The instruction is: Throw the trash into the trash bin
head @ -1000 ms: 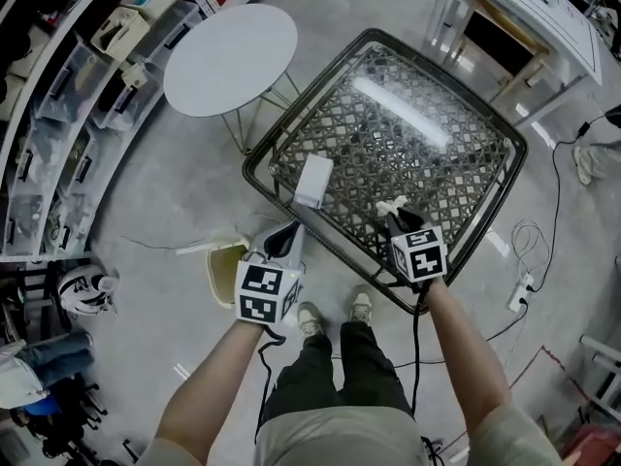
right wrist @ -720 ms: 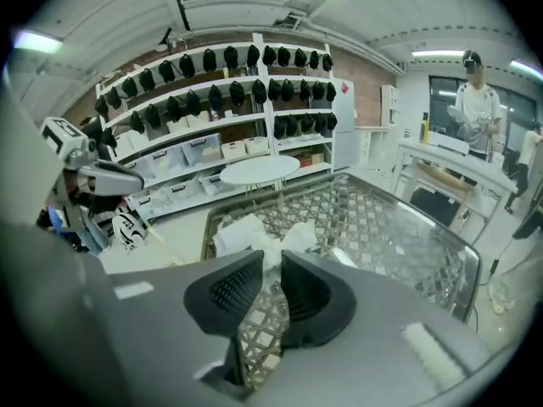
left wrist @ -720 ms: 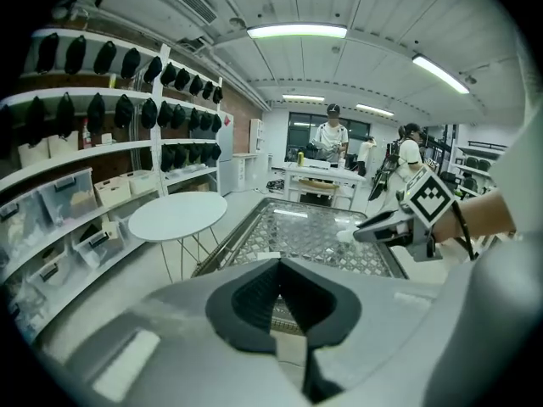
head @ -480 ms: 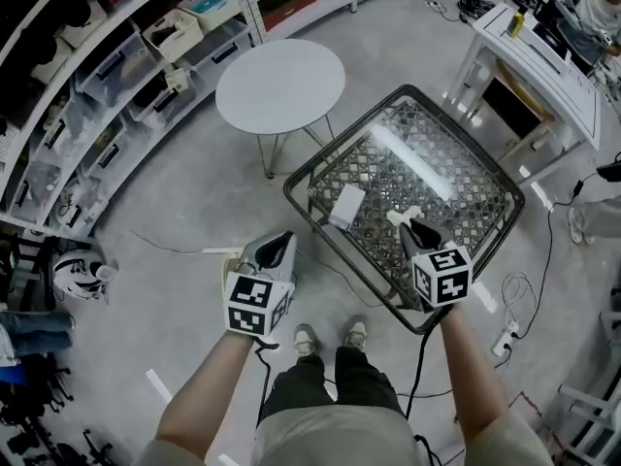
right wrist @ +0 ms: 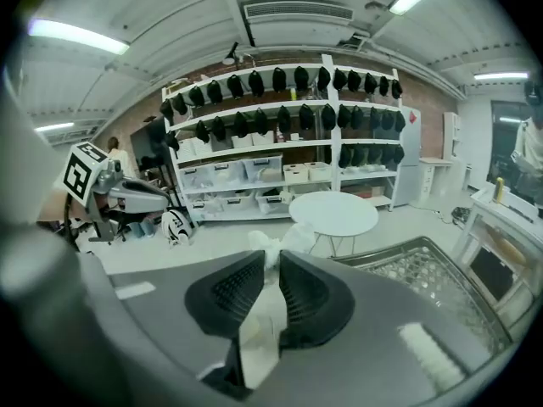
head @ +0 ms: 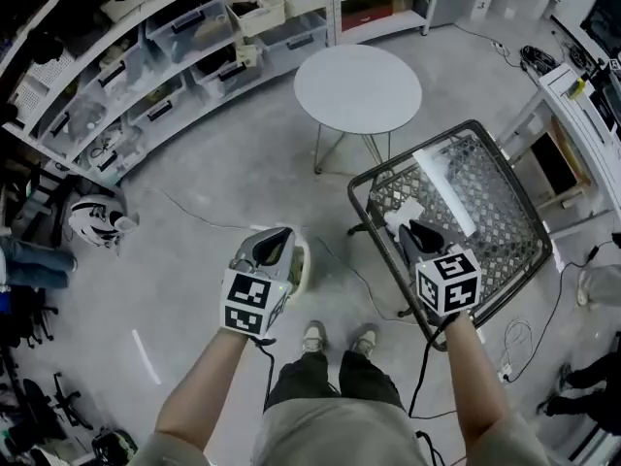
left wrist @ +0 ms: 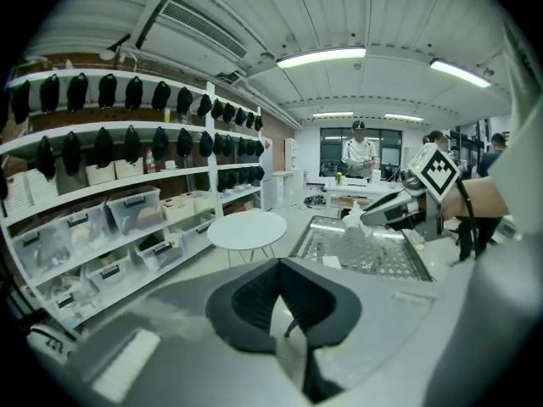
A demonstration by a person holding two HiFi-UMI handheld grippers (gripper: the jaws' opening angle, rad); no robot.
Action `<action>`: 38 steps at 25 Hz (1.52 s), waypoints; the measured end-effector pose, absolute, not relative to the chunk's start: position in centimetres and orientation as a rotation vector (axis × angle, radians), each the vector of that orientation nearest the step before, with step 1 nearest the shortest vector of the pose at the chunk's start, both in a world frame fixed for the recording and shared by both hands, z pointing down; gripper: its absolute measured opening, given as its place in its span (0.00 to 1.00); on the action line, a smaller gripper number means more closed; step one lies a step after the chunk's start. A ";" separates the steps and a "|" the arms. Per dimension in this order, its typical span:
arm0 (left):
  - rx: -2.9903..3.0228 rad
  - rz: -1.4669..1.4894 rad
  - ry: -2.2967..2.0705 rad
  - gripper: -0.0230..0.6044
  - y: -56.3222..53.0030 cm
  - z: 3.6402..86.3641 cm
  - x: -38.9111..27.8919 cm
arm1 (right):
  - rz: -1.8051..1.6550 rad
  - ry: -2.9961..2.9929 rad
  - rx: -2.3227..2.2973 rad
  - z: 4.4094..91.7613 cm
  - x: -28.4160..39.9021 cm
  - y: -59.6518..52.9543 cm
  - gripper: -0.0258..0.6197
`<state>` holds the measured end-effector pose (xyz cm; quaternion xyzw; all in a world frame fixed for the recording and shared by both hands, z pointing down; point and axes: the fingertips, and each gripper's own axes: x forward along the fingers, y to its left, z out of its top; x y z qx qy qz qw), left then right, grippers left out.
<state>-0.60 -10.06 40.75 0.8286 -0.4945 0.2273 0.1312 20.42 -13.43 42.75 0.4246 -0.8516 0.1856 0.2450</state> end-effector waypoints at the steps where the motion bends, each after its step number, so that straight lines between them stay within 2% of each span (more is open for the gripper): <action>1: 2.382 0.665 -1.461 0.04 -10.0 41.0 -1.8 | 0.504 -2.338 1.118 43.0 18.9 -13.7 0.13; 9: 2.177 0.663 -1.616 0.04 -7.7 44.3 -11.6 | 0.527 -2.389 0.824 47.4 6.3 -13.6 0.13; 20: 2.008 0.649 -1.616 0.04 -4.8 52.8 -18.9 | 0.679 -2.323 0.593 57.0 -4.8 -11.4 0.13; 31: 1.924 0.718 -1.518 0.04 -2.9 66.2 -23.0 | 0.697 -2.188 0.408 71.0 -11.3 -6.9 0.13; 38: 1.835 0.710 -1.484 0.04 -1.6 74.7 -24.4 | 0.720 -2.081 0.414 80.3 -12.6 -6.2 0.13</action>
